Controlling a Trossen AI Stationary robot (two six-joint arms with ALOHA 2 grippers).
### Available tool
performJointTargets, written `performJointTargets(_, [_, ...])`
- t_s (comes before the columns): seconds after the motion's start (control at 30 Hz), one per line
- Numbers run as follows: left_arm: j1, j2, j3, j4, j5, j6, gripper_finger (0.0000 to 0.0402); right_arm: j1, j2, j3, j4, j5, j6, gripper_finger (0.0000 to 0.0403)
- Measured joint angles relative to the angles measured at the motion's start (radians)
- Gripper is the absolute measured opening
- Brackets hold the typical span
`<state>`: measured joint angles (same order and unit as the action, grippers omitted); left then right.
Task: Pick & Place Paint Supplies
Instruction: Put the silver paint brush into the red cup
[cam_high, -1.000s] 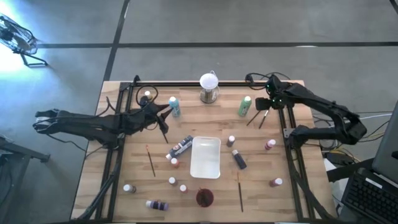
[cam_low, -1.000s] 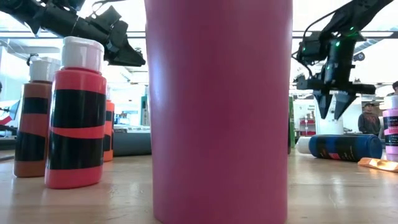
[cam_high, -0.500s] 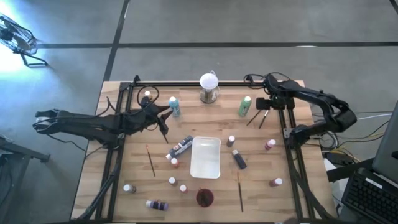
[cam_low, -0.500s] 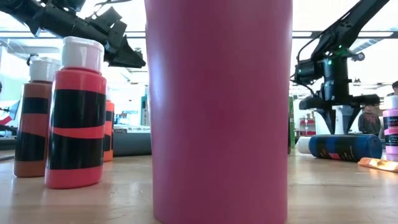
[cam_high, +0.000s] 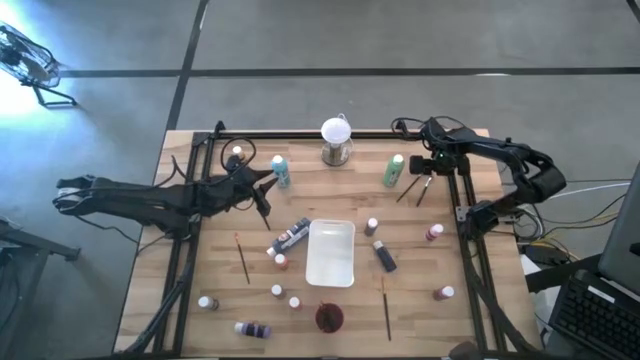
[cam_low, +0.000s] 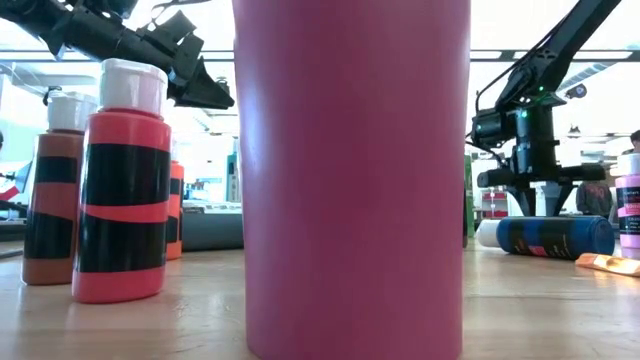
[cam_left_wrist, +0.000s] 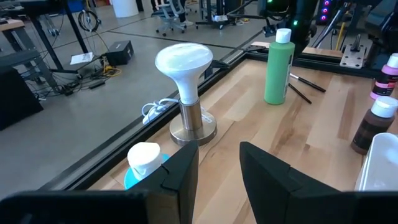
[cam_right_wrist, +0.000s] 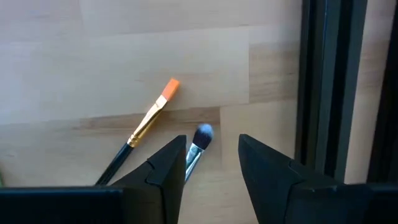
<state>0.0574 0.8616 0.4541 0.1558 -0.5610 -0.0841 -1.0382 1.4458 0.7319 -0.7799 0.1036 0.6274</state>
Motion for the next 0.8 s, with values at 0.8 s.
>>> performJointTargets(0.8, [0.0,0.0,-0.001,0.0,-0.001,-0.002,0.0124,0.002,0.071,-0.006,0.039,0.009,-0.044,0.0014])
